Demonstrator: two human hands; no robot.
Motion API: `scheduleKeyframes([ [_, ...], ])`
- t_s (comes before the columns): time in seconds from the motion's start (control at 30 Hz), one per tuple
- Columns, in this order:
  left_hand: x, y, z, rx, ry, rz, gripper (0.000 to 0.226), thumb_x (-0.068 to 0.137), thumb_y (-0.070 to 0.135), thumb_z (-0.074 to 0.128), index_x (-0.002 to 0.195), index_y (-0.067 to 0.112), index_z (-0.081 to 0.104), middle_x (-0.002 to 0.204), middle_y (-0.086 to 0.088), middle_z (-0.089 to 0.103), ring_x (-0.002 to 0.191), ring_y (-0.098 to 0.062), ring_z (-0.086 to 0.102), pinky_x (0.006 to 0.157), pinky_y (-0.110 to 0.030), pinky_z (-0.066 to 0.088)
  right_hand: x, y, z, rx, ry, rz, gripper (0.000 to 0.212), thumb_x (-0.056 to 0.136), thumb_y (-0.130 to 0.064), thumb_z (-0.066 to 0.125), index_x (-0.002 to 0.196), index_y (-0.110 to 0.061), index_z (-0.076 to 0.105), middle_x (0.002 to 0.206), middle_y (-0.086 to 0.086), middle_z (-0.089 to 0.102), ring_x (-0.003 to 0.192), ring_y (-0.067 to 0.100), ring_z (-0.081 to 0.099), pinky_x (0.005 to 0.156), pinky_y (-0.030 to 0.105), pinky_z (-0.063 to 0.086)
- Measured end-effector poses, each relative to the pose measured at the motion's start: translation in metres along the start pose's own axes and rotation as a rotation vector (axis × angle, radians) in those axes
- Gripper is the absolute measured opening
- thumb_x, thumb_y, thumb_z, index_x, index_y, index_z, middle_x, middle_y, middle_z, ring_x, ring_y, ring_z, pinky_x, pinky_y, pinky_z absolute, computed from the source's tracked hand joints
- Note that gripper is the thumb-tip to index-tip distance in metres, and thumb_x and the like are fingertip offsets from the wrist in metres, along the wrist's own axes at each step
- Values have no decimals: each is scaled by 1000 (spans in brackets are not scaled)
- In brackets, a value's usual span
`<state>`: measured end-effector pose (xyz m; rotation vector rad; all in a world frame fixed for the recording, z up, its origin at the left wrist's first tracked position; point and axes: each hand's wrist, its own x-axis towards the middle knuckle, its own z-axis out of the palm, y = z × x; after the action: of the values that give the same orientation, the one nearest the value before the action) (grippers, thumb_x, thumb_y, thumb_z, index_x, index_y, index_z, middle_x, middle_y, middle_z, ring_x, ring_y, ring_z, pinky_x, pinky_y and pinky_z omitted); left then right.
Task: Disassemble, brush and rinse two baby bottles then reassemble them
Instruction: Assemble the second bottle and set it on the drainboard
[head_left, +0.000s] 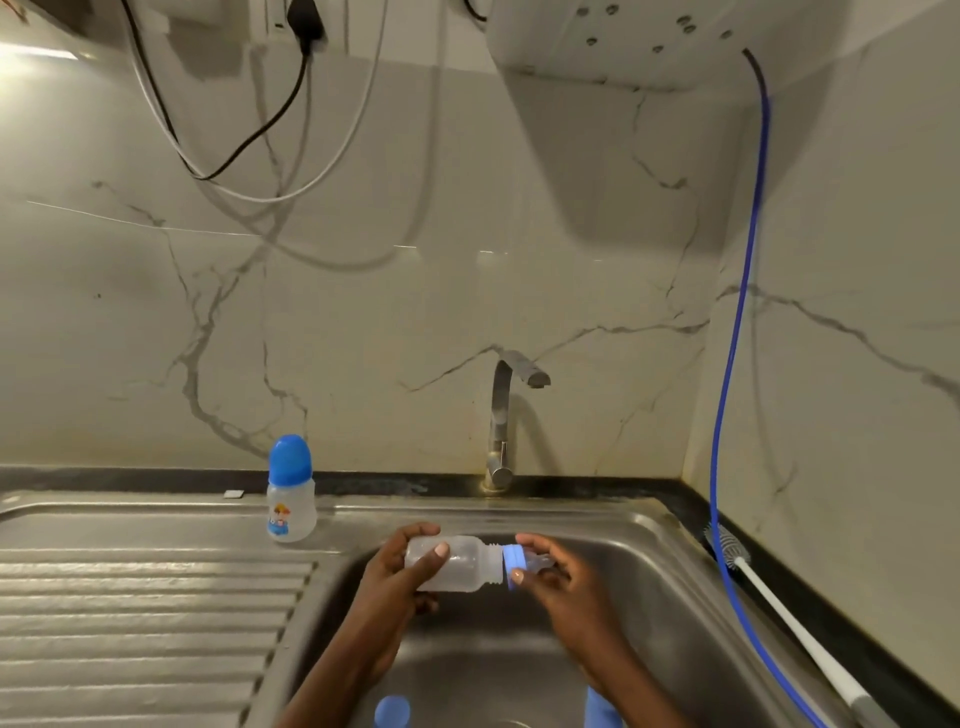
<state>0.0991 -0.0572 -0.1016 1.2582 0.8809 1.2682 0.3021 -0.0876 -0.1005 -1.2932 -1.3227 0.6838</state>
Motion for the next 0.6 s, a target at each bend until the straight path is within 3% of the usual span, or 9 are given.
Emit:
scheduleKeyframes([
  [0.23, -1, 0, 3, 36, -16, 15, 26, 89, 21, 67, 114, 21, 61, 113, -10, 62, 101, -30, 64, 73, -33, 56, 0, 0, -1, 33, -7, 9, 32, 79, -11, 78, 102, -33, 68, 99, -11, 73, 95, 5, 68, 85, 22, 54],
  [0.43, 1, -3, 2, 83, -60, 28, 31, 87, 25, 70, 116, 21, 59, 117, -10, 60, 103, -30, 64, 79, -39, 58, 0, 2, 2, 52, -48, 30, 26, 77, -20, 80, 101, -28, 71, 97, -4, 74, 93, 15, 70, 81, 32, 58],
  [0.5, 3, -4, 0, 140, -100, 40, 36, 84, 30, 74, 116, 23, 60, 119, -8, 59, 104, -29, 63, 80, -39, 60, -1, 1, -1, 55, -47, 55, 20, 83, -16, 75, 100, -24, 71, 95, 0, 74, 89, 18, 71, 72, 27, 58],
  [0.6, 3, -7, 0, 234, -135, 69, 30, 89, 18, 70, 116, 24, 59, 119, -5, 58, 105, -26, 63, 81, -39, 60, -2, 0, -3, 0, -51, 84, 11, 86, -21, 72, 97, -23, 71, 88, 0, 74, 79, 14, 70, 64, 21, 54],
])
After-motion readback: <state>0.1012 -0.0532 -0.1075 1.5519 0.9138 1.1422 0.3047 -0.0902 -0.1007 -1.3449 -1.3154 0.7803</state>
